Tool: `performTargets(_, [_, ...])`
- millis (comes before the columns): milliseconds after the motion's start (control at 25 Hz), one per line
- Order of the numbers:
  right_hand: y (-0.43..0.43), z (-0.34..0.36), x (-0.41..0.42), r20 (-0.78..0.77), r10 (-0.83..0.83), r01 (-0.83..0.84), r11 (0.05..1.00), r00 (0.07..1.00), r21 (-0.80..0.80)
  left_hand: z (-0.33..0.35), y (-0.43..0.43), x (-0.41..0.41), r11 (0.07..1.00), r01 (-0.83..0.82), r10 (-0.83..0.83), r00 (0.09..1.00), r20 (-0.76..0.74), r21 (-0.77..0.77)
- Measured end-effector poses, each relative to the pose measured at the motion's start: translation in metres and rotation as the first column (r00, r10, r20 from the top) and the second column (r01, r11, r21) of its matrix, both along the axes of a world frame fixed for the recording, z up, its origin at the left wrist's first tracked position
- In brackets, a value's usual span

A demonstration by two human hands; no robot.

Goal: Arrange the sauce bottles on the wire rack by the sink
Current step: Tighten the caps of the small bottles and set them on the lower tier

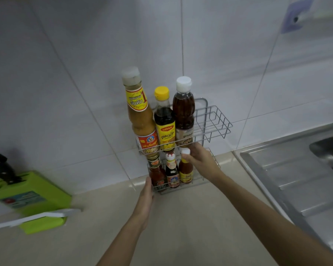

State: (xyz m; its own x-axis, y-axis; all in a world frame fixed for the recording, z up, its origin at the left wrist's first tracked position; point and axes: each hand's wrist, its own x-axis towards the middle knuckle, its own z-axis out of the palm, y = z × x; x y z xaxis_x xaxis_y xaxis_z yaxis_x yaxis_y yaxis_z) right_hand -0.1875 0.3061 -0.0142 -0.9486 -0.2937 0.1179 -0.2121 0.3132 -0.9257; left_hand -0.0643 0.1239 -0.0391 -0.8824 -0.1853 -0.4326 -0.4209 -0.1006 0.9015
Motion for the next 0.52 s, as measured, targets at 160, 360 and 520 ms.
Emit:
performTargets(160, [0.002,0.0,-0.008,0.072,0.03,-0.032,0.999,0.997,0.035,0.002,0.002,-0.003,1.0,-0.008,0.008,1.0,-0.007,-0.026])
performTargets(360, [0.021,-0.009,0.011,0.08,-0.017,0.01,0.996,0.997,0.086,0.004,-0.003,0.001,0.995,0.011,-0.012,1.0,-0.009,-0.102])
performTargets(520, [0.051,-0.034,0.083,-0.031,-0.1,0.104,0.976,0.994,0.193,0.003,-0.013,0.028,0.971,-0.119,0.104,0.991,-0.083,-0.206])
